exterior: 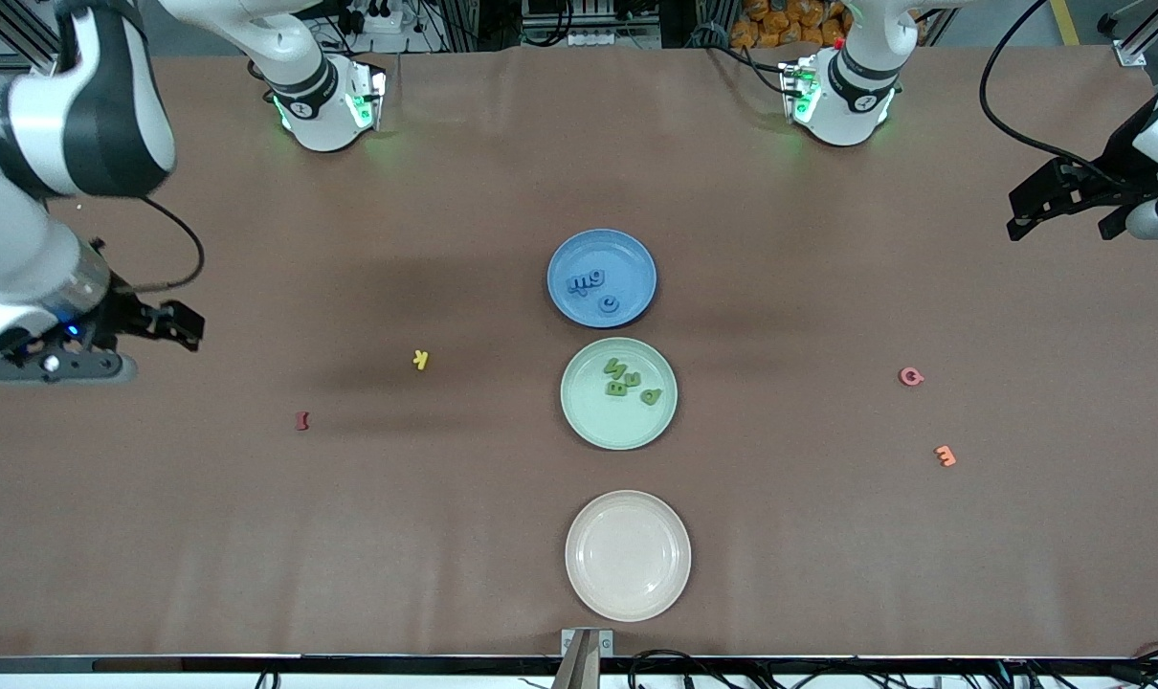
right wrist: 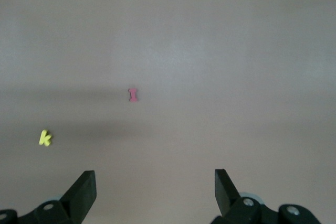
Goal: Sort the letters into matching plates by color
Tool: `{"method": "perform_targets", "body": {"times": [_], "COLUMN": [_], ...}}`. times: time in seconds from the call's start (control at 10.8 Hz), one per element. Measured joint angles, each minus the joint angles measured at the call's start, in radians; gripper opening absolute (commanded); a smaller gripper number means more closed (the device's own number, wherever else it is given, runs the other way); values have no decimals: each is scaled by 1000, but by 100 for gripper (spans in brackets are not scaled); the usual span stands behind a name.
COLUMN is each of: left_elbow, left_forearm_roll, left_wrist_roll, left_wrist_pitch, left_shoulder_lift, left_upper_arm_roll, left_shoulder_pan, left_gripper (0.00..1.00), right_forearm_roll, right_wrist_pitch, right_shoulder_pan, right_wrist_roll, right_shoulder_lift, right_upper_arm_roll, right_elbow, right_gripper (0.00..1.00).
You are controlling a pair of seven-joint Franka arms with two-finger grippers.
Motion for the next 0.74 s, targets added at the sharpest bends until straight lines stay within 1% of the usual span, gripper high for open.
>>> {"method": "perform_targets", "body": {"times": [0.28, 0.46, 0.74], "left_elbow": [-1, -1, -1], "left_forearm_roll": [0, 0, 0], "left_wrist_roll": [0, 0, 0], "left_wrist_pitch": [0, 0, 0], "left_shoulder_lift": [1, 1, 1], "left_upper_arm_roll": [-1, -1, -1], "left_shoulder_pan": [0, 0, 0], "left_gripper": [100, 100, 100], "right_forearm_roll": [0, 1, 32], "right_wrist_pitch": [-95, -190, -302], "right_shoulder_pan": [0, 0, -8], "right_wrist_roll": [-2, -2, -2], "right_shoulder_lift": [-106, -136, -141], "right_upper_arm_roll": [2, 3, 3], "right_elbow": [9, 75, 189], "right_gripper": [100, 100, 100]}}
